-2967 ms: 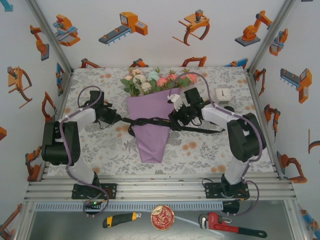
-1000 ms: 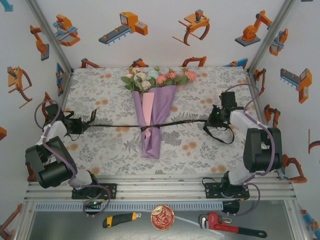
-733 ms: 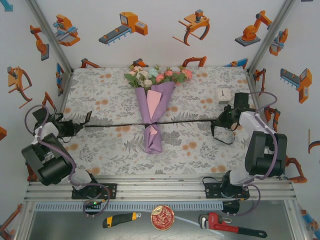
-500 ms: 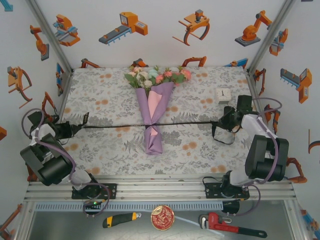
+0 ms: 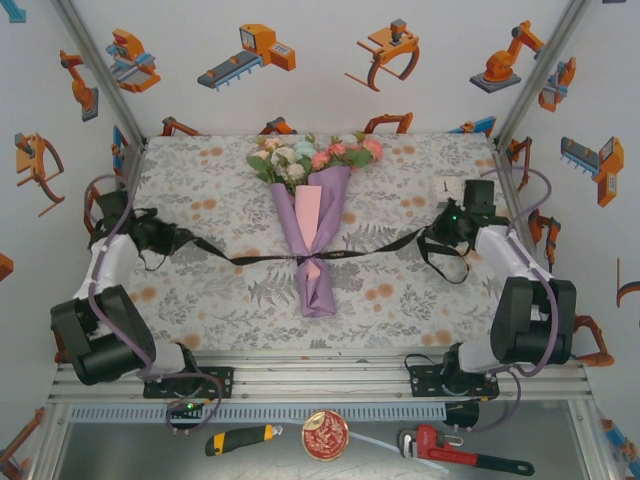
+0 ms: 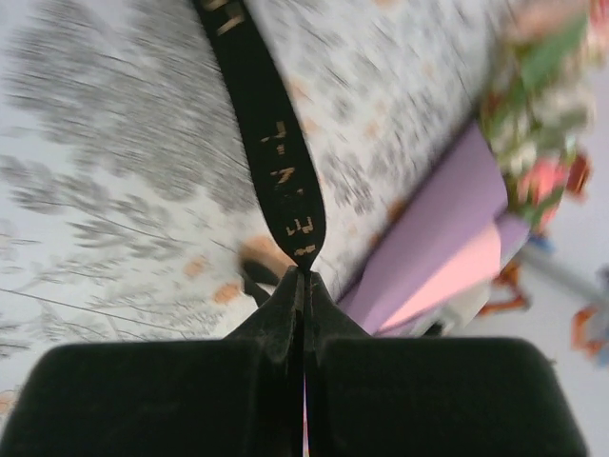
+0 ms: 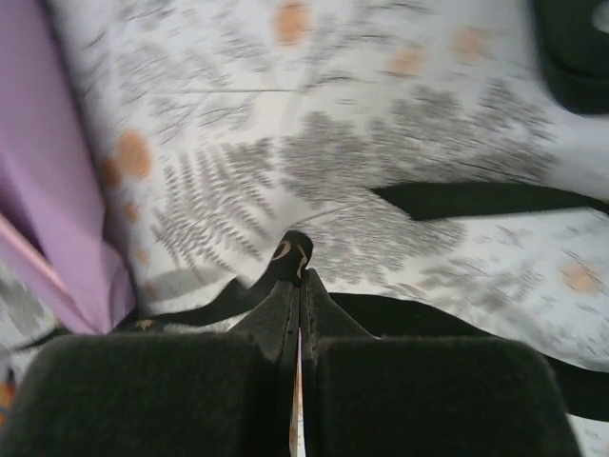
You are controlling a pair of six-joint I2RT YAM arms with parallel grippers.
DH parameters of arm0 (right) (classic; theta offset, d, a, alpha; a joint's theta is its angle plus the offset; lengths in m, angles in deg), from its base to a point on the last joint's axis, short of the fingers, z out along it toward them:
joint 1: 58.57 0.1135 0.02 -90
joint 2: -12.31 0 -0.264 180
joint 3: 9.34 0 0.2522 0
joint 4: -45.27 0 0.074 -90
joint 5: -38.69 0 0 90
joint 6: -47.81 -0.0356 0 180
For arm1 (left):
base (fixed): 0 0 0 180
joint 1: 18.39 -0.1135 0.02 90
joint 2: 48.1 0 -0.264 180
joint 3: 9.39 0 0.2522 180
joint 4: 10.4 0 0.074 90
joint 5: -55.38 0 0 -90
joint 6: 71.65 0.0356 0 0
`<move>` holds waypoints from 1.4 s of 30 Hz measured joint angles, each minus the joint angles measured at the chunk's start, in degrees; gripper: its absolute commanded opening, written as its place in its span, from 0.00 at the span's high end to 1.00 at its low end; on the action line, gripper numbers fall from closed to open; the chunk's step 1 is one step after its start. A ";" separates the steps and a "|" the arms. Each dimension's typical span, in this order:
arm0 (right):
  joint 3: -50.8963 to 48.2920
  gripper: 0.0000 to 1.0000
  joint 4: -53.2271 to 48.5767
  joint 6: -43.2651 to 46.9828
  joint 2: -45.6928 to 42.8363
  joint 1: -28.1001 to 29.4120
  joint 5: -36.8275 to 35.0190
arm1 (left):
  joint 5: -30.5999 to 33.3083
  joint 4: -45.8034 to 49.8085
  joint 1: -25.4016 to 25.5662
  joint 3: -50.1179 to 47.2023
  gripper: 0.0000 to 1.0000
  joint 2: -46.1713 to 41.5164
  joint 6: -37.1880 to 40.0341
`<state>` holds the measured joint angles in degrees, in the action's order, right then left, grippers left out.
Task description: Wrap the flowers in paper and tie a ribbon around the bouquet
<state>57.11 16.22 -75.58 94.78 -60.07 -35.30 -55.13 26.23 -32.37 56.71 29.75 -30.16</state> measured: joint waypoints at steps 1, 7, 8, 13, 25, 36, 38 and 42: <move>0.59 1.00 0.15 2.14 -0.20 1.55 0.02 | 1.18 1.07 2.54 1.14 1.00 -1.33 2.05; 0.94 1.00 -1.18 9.05 -2.16 4.68 -2.32 | 9.90 7.96 10.84 6.84 1.00 -5.88 14.21; 0.94 1.00 -1.40 9.86 -2.43 4.70 -2.64 | 10.78 9.01 11.17 7.08 1.00 -6.29 15.74; 1.57 0.69 -2.01 14.56 -2.89 8.17 -1.03 | 11.96 13.25 14.16 8.79 1.00 -7.23 21.00; 8.28 0.34 8.37 28.83 -0.61 33.83 4.00 | 13.46 16.22 17.77 15.72 1.00 -8.76 13.60; 29.53 0.34 9.57 45.33 28.22 47.08 17.49 | 14.10 19.02 17.75 20.28 1.00 -7.10 7.39; 33.20 0.36 8.92 45.97 33.09 47.71 18.62 | 14.10 19.15 17.75 21.16 1.00 -6.54 6.88; 38.71 0.42 8.13 45.86 39.93 48.65 20.63 | 14.05 19.17 17.75 22.08 1.00 -5.86 6.36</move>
<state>95.81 24.35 -29.72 134.71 -11.41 -14.66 -41.08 45.40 -14.62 78.78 23.89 -23.80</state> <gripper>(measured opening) 0.614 0.006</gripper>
